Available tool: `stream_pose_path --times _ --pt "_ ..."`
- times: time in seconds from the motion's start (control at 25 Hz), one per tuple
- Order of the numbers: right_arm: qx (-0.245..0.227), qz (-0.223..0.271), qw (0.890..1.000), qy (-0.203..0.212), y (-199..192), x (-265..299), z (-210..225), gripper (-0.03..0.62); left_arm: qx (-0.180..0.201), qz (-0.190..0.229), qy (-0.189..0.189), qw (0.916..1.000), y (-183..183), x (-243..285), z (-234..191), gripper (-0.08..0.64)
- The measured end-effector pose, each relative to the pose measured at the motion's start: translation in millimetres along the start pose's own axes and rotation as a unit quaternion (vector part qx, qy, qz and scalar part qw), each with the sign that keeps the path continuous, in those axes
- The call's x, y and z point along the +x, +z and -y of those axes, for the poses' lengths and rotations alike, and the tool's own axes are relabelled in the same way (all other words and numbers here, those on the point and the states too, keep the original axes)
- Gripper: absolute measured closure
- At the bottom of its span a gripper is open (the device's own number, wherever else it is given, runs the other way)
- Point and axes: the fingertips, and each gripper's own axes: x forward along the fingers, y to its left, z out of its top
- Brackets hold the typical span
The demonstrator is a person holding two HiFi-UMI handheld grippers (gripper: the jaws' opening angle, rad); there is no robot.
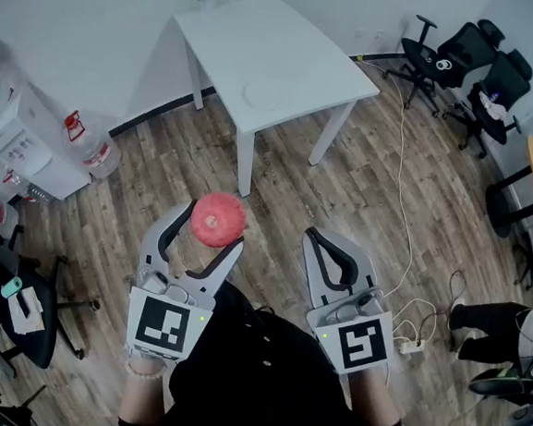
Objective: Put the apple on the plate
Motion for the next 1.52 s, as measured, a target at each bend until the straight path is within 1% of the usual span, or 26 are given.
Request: stream_pose_path --times 0.4,0.64,0.84,1.08,1.24,1.44,1.52 --pt "0.003 -0.003 1.000 0.002 1.0 -8.2 -5.3 0.549 0.002 0.002 -0.002 1.0000 3.5 -5.4 6.7 0.219" --pt "0.022 -0.002 1.000 0.000 -1.5 -15.9 -3.8 0.549 0.005 0.002 -0.003 1.0000 5.4 -6.3 11.6 0.219" --pt "0.026 -0.006 1.000 0.000 -6.3 -23.2 -4.2 0.549 0.004 0.003 0.002 1.0000 3.9 -12.3 17.4 0.219" --pt "0.031 0.015 0.999 -0.005 -2.3 -18.9 -3.0 0.549 0.000 -0.002 0.010 1.0000 1.5 -16.8 14.0 0.219" --pt "0.027 -0.005 1.000 0.006 -7.8 -12.1 -9.1 0.549 -0.001 -0.004 0.011 0.9999 -3.0 -15.4 6.9 0.219" --pt "0.032 -0.013 0.999 -0.004 -14.3 -8.5 -2.3 0.549 0.000 -0.006 0.002 1.0000 -4.2 -2.6 2.6 0.219" --pt "0.037 -0.014 0.999 -0.014 -16.9 -7.9 5.3 0.549 0.001 -0.006 -0.003 1.0000 -3.4 4.2 1.6 0.219"
